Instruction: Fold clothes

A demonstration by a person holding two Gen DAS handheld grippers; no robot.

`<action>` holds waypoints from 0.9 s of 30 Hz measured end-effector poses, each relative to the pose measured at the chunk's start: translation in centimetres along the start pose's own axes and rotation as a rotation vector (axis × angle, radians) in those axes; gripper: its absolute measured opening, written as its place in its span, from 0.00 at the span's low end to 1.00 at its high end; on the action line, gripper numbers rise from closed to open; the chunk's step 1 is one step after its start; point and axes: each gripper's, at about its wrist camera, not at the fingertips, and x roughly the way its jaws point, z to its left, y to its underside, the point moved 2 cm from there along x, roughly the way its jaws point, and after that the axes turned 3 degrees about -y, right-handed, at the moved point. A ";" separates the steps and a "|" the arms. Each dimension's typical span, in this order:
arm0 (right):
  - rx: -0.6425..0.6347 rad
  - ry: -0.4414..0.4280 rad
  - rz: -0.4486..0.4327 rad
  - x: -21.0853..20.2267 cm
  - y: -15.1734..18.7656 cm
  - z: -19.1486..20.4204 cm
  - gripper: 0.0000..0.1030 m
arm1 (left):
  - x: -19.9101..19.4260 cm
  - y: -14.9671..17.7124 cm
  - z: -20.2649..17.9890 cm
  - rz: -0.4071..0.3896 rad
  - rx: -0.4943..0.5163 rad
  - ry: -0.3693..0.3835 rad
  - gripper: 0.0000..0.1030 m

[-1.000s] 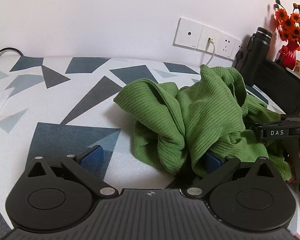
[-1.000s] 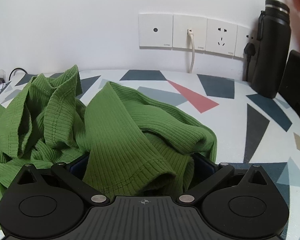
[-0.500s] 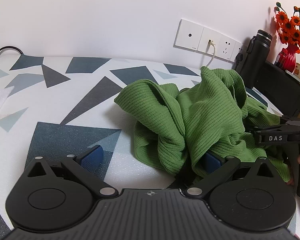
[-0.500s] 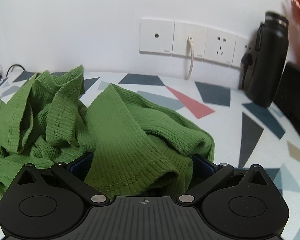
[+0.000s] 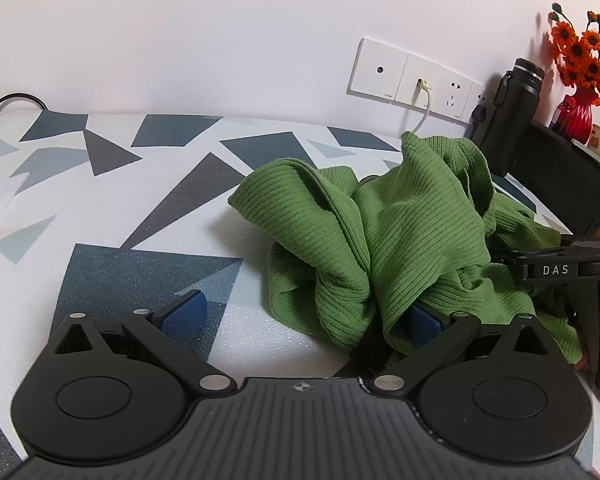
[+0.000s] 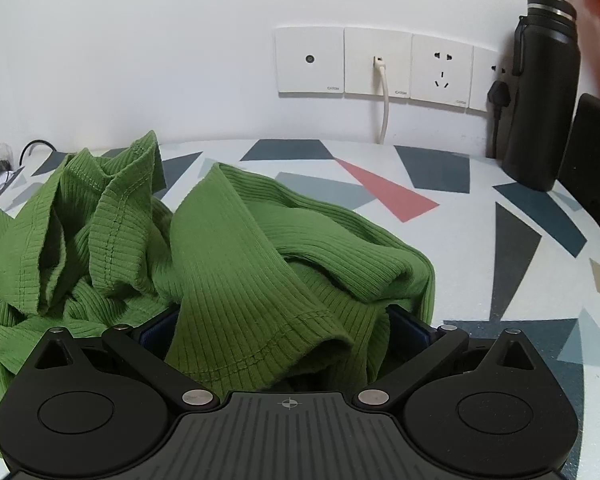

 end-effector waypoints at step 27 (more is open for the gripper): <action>0.004 -0.005 -0.002 -0.1 0.0 0.1 0.99 | -0.3 0.3 -0.7 -0.009 -0.007 -0.066 1.00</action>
